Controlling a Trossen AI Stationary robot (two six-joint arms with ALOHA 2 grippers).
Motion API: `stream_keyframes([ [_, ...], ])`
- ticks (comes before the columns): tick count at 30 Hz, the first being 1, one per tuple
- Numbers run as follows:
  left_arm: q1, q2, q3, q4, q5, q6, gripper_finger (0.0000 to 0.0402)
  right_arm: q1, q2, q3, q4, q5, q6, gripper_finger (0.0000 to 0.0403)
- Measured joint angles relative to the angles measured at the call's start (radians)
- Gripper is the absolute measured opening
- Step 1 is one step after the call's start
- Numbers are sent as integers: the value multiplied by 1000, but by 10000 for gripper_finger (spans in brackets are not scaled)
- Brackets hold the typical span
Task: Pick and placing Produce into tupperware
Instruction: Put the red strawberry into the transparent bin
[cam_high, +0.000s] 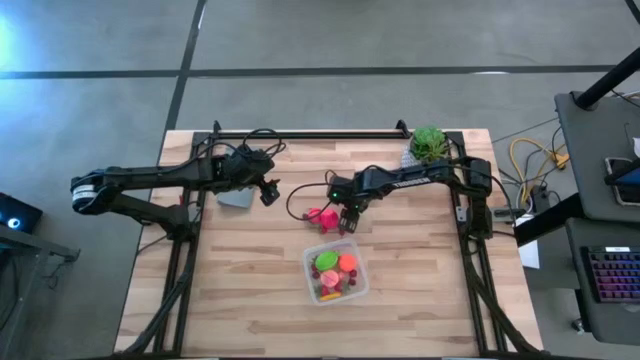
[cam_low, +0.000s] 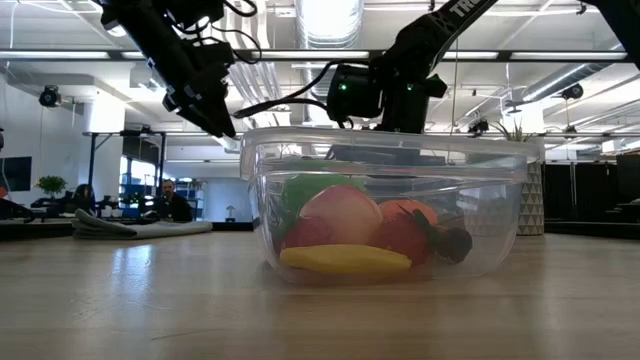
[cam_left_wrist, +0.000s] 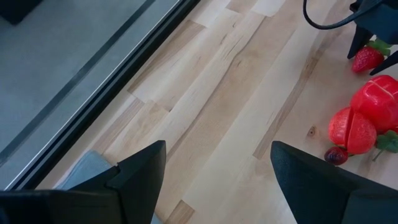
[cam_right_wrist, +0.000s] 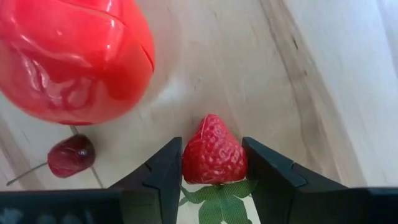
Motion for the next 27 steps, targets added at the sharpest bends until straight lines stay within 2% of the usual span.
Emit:
stream_keyframes([
  [8, 0, 0, 0, 0, 0, 0, 274, 4, -101, 32, -18, -21, 20, 148],
  [14, 0, 0, 0, 1, 0, -2, 274, 38, -247, 30, -27, -200, 69, 148],
  [16, -1, 0, 0, 1, 0, -3, 274, 71, -278, 30, -38, -237, 82, 148],
  [20, -1, -1, 0, 0, 0, -3, 274, 155, -297, 29, -75, -246, 94, 148],
  [27, 0, -1, 0, 1, -1, -3, 274, 310, -239, 21, -71, -244, 123, 148],
])
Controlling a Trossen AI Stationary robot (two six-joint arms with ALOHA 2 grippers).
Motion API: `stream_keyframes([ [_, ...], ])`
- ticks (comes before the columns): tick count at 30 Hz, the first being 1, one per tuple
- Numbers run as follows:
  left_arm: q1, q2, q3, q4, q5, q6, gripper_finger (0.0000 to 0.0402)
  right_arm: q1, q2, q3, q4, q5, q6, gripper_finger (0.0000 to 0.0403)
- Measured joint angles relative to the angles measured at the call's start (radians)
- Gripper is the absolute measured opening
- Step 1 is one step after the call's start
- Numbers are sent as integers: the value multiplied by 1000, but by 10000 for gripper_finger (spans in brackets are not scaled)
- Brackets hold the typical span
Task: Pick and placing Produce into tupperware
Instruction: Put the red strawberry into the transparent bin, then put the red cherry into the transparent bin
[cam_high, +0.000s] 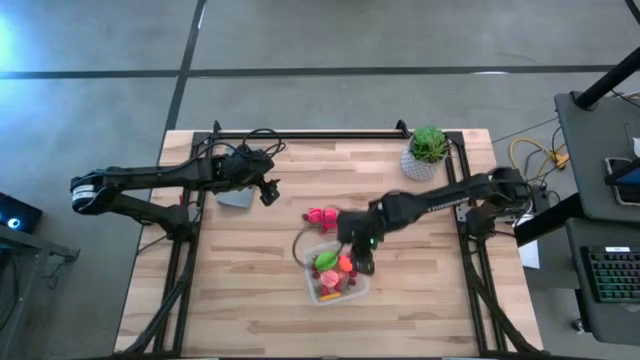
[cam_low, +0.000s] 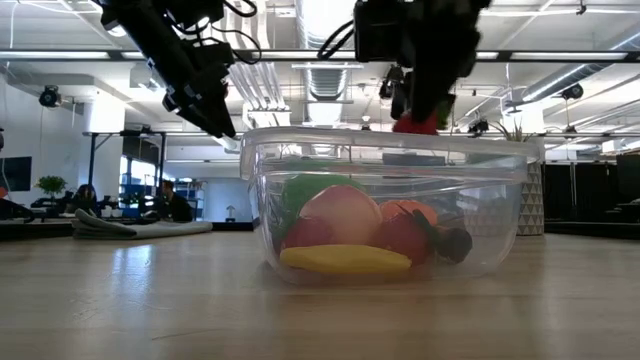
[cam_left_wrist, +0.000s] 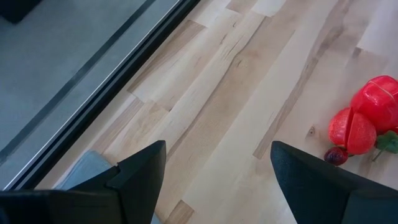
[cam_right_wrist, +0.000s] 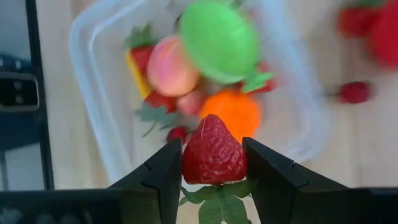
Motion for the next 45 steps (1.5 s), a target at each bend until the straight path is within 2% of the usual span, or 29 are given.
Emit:
stream_keyframes([
  [5, 0, 0, 0, 0, 0, 0, 274, 98, 42, -2, -2, 132, 66, 154],
  [11, -1, 0, 0, 0, 0, -2, 274, 167, 44, -1, 0, 277, 152, 193],
  [16, -1, 0, 0, 0, 0, -2, 274, 191, 15, 13, -3, 354, 195, 228],
  [21, -1, 0, 0, 0, 0, -2, 274, 176, -16, 46, -61, 464, 243, 237],
  [33, 0, 4, 0, 11, 0, -1, 274, 75, -71, 51, -115, 489, 263, 238],
  [45, 0, 77, 1, 109, 0, 0, 274, 51, -78, 49, -151, 502, 258, 239],
])
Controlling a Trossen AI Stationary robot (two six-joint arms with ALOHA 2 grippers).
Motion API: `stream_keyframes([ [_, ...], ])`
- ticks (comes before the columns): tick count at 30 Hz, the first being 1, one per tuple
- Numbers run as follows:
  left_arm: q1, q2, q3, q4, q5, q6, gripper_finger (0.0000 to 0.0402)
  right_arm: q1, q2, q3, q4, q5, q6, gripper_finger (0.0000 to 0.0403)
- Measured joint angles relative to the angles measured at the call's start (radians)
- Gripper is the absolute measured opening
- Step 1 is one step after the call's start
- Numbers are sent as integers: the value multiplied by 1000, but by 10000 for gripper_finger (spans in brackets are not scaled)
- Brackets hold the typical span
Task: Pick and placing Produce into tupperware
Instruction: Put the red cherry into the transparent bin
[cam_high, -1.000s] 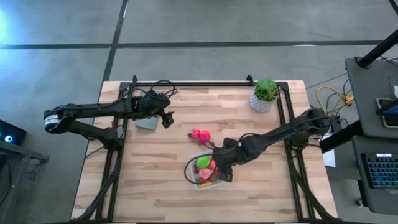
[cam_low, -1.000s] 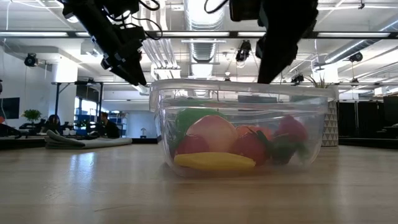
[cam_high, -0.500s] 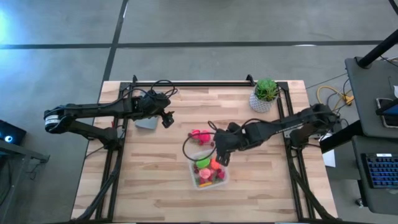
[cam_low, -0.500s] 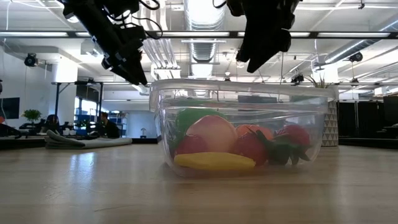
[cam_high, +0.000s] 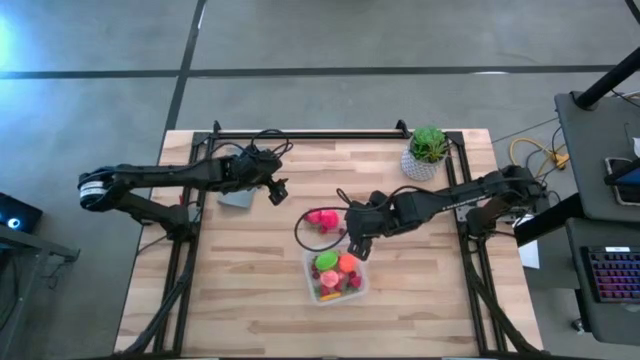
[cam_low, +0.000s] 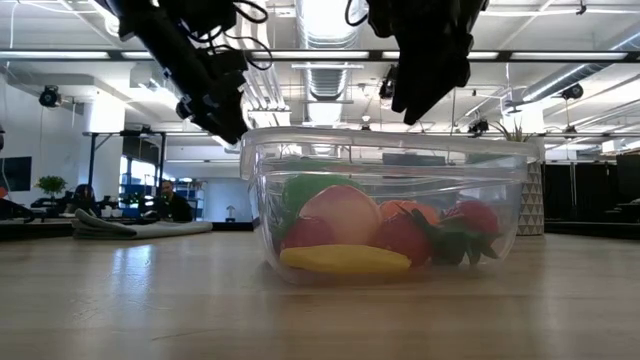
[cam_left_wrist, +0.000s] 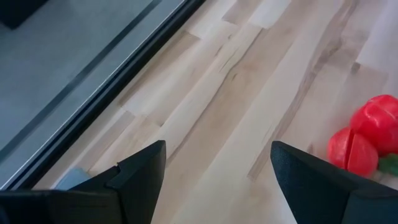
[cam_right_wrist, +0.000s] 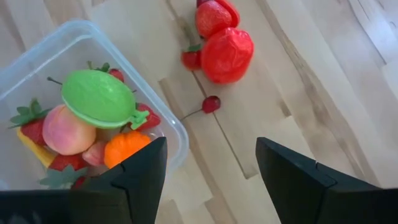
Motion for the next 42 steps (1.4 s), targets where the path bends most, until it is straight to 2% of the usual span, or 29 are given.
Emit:
stream_keyframes([
  [8, 0, 125, 0, 167, 0, 0, 274, 3, -3, -6, -46, 3, 35, 239],
  [12, 0, 216, 0, 309, 0, 0, 274, 3, -4, -8, -51, 5, 37, 238],
  [14, -2, 266, 4, 400, 14, -66, 274, 3, -6, -8, -65, 4, 57, 238],
  [16, -3, 285, 47, 310, 136, -203, 274, 3, -9, -8, -90, 4, 87, 239],
  [17, 0, 285, 74, 266, 203, -225, 274, 3, -11, -10, -100, 5, 100, 239],
  [20, 16, 267, 144, 186, 259, -71, 274, 3, -12, -19, -99, 4, 119, 239],
  [22, 26, 232, 160, 83, 239, -77, 274, -6, -7, -27, -84, -13, 121, 238],
  [24, 25, 181, 172, 18, 237, -54, 274, -31, -2, -39, -47, -79, 121, 238],
  [28, -2, -14, 150, -96, 249, 14, 274, -99, 28, -51, 12, -151, 122, 237],
  [36, -21, -383, -4, -115, 241, -38, 274, -254, 97, -45, 28, -238, 169, 238],
  [42, -20, -563, -134, -99, 235, -53, 274, -283, 166, -31, 44, -352, 219, 233],
])
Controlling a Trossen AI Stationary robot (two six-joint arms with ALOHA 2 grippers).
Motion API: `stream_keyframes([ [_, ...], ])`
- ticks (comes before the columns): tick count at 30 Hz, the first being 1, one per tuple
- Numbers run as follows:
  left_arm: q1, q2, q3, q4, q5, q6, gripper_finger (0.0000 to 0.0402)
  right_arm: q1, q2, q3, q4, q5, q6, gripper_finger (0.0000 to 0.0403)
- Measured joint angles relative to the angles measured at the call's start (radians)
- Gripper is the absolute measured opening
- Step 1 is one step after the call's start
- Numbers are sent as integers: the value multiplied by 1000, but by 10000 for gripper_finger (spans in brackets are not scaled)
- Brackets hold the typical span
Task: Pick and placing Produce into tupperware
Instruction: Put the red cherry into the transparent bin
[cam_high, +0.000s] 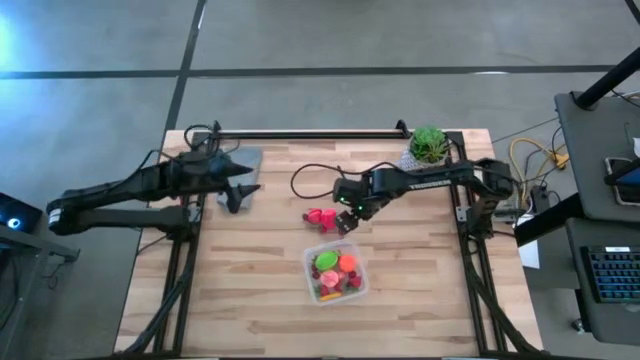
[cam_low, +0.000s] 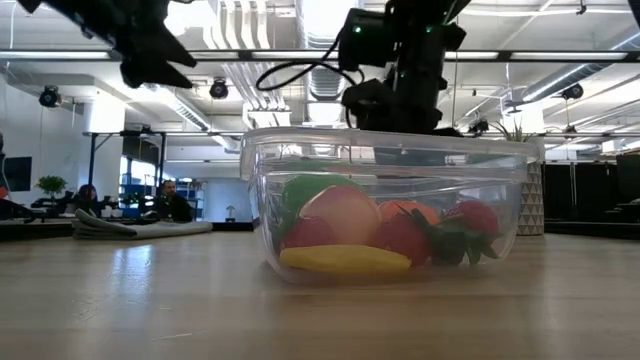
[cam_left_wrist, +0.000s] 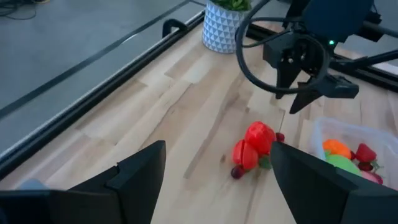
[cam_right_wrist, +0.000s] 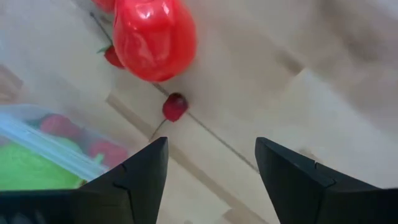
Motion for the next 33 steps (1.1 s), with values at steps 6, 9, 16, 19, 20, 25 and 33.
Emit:
stream_keyframes([
  [6, 0, -74, -97, 39, 0, 0, 274, 0, 85, 41, 0, -18, 74, 232],
  [9, 0, -78, -113, 40, -3, 10, 274, 0, 115, 70, 2, -15, 100, 232],
  [16, 0, -54, -117, 51, -11, 52, 274, 3, 222, 146, -14, -61, 101, 232],
  [19, 0, -38, -117, 60, -13, 53, 274, 11, 253, 174, -40, -62, 95, 232],
  [20, 0, -32, -117, 68, -15, 53, 274, 14, 257, 178, -45, -61, 95, 232],
  [25, 0, -9, -117, 92, -15, 51, 274, 30, 257, 177, -48, -61, 94, 232],
  [33, 0, 16, -117, 123, -15, 52, 274, 40, 284, 180, -32, -61, 95, 222],
])
